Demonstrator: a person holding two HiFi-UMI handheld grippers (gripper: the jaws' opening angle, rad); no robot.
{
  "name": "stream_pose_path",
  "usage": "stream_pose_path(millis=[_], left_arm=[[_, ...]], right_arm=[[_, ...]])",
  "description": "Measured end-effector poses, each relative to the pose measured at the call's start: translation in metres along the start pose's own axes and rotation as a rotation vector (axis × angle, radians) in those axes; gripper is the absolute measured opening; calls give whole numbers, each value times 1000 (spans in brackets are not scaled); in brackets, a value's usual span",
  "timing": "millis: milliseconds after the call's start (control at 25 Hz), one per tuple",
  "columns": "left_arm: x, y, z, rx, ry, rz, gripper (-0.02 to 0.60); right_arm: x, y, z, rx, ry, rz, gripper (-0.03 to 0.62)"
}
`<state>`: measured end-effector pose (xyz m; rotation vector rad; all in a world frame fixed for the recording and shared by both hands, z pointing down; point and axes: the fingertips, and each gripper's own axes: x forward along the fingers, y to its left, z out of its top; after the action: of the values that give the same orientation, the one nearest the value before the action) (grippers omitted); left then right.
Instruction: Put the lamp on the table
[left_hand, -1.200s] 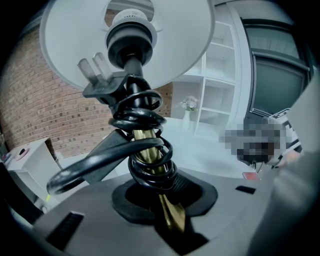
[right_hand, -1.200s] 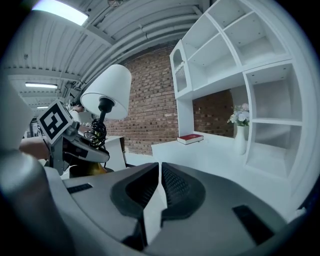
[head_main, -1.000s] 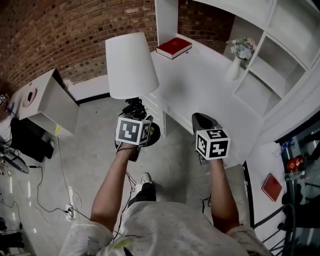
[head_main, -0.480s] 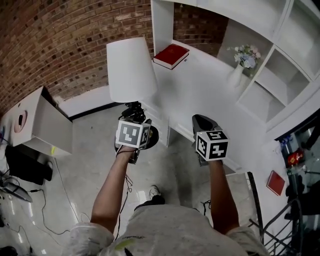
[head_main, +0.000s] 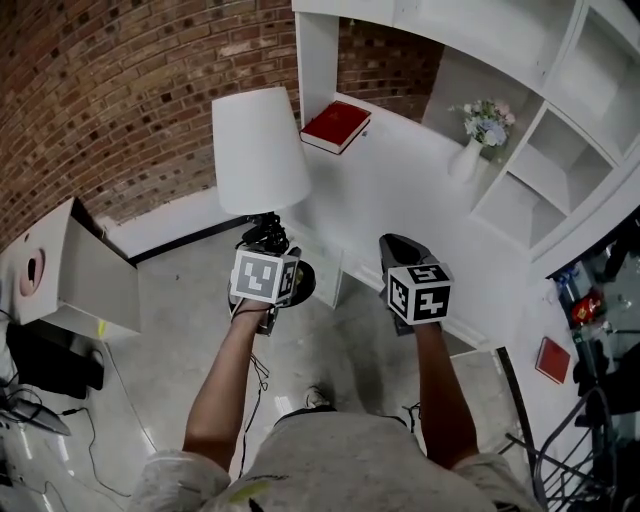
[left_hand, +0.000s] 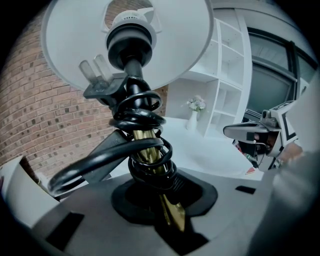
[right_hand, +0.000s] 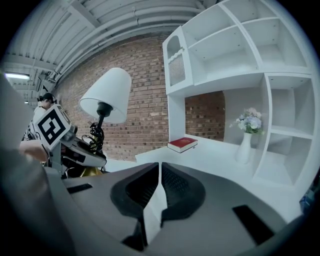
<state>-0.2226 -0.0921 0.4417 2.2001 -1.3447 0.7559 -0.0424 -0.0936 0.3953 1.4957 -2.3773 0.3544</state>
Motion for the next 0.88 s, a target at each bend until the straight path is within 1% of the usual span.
stream_pose_path(millis=[400,680,880], left_arm=[[7,19,8,2,-5,-19,101],[4,34,7,3,-3,-15,101],[-1,46,1,-2,8,1,101]], right_arm=[[17,6,11,-5,2,-19,5],[26,15,15,-3,-3,-21,5],[33,26,16,-1,-2,-5,5]])
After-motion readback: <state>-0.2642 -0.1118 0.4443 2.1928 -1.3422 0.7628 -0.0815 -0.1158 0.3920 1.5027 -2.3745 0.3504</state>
